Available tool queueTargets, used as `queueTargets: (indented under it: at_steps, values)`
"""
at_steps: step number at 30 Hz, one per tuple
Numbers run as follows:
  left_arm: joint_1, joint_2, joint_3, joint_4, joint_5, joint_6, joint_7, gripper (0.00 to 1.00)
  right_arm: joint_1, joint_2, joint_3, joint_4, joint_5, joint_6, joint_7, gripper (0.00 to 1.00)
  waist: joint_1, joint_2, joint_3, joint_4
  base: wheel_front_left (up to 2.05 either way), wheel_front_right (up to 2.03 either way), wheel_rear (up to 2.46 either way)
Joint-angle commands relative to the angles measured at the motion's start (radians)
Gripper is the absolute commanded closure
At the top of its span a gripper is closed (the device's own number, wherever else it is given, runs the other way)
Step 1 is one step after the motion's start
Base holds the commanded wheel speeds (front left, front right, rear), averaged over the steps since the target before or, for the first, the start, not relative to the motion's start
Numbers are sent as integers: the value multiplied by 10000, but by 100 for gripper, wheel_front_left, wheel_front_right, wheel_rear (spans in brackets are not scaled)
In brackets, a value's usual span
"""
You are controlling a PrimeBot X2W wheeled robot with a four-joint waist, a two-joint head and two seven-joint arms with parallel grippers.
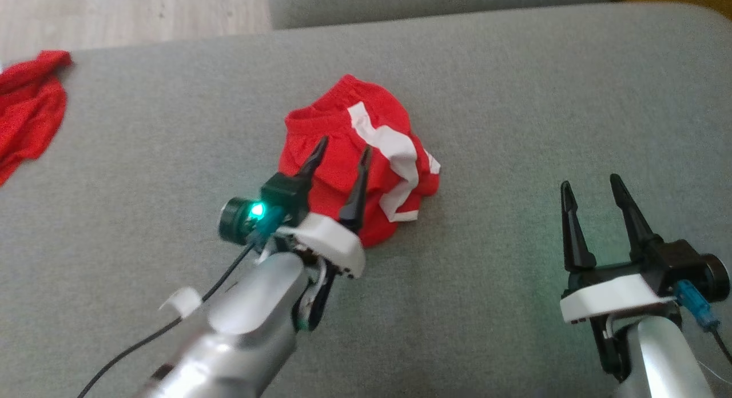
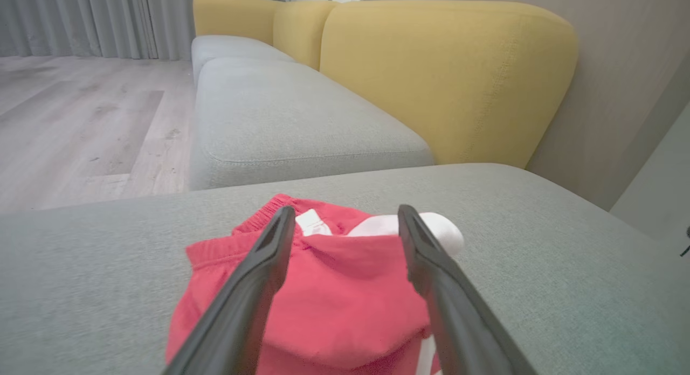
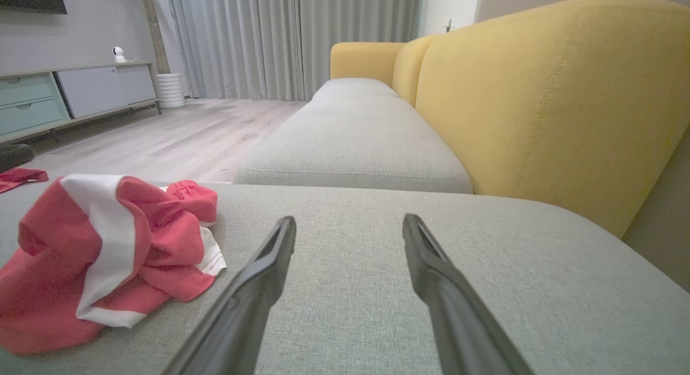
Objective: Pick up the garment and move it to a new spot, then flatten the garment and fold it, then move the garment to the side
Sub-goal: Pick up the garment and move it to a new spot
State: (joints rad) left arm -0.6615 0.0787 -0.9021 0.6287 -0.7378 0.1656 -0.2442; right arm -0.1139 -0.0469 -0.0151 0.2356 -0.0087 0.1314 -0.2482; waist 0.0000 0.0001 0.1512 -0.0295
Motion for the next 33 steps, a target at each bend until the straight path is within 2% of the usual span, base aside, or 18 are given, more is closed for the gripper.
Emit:
queueTargets:
  at_steps: [1,10,14,18,23,33]
  values:
    - [95,422,494,-471,118,18,-138,0,-69,-33,191,-377,44,-7,-134,0,0,-1,-374,222,0,0,0]
    - [2515,1763,1540,-2326,48,271,-172,0,609,-33,324,-418,344,-7,-92,0,0,-1,-1234,460,0,0,0]
    - [3923,2189,2326,-3179,200,554,-173,0,1069,-33,442,-405,526,-7,-71,0,0,-1,-1511,548,0,0,0]
    - [5143,2199,3205,-3945,244,835,-174,0,1433,-33,598,-387,683,-7,-36,0,0,-1,-1596,646,0,0,0]
    - [5914,2138,3849,-4572,462,896,-174,0,1607,-33,669,-347,790,-7,-41,0,0,-1,-1653,709,0,0,0]
    - [6675,2164,4248,-4893,1108,825,-175,0,1692,-33,850,-100,1046,-7,-78,0,0,-1,-1791,730,0,0,0]
